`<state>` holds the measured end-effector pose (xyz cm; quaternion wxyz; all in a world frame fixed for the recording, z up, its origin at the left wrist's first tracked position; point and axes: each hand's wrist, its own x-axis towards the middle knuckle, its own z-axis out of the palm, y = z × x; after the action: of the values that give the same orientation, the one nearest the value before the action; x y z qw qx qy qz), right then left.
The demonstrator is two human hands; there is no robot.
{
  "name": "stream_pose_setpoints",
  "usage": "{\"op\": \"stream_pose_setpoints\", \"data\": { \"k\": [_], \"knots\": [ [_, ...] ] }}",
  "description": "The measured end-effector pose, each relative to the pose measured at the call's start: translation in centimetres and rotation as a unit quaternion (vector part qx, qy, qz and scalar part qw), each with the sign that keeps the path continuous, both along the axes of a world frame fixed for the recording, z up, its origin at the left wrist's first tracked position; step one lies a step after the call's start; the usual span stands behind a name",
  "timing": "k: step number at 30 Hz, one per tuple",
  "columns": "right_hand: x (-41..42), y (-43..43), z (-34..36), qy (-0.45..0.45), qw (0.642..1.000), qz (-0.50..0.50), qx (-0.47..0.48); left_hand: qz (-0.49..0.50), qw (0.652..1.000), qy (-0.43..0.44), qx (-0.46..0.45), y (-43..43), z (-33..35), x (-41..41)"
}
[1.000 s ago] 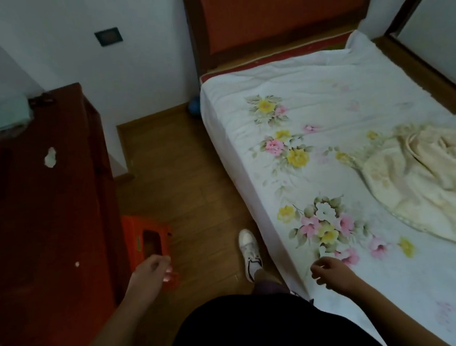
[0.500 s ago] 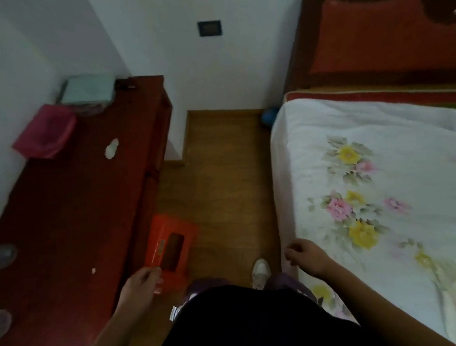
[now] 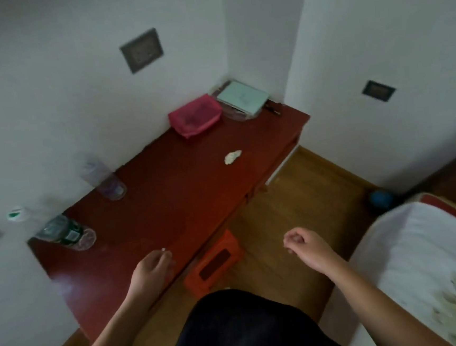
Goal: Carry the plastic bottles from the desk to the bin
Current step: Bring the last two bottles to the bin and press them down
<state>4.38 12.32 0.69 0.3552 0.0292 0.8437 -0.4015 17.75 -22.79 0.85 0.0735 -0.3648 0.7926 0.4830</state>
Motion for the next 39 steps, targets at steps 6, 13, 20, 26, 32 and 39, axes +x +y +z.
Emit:
{"op": "stream_pose_setpoints", "data": {
  "k": [6,13,20,26,32,39],
  "knots": [
    [-6.4,-7.7,2.4,0.038,0.996,0.074,-0.021,0.081,0.996,0.025,-0.002,-4.5,0.6,-1.9],
    [-10.3,-18.0,3.2,0.075,0.974,0.209,-0.044,0.204,0.978,0.026,-0.032,-8.3,2.0,0.5],
    [-12.7,-29.6,4.3,0.097,0.932,0.34,-0.082,0.371,0.926,0.043,-0.053,-11.5,2.8,3.7],
    [-12.9,-38.3,4.1,0.136,0.913,0.367,-0.119,0.454,0.886,0.083,-0.05,-13.0,4.6,2.6],
    [-12.5,-45.6,3.5,0.159,0.919,0.342,-0.117,0.428,0.896,0.114,-0.029,-16.5,3.4,1.2],
    [-11.9,-49.8,1.9,0.189,0.928,0.294,-0.129,0.368,0.919,0.14,-0.017,-20.1,0.8,-0.9]
  ]
}}
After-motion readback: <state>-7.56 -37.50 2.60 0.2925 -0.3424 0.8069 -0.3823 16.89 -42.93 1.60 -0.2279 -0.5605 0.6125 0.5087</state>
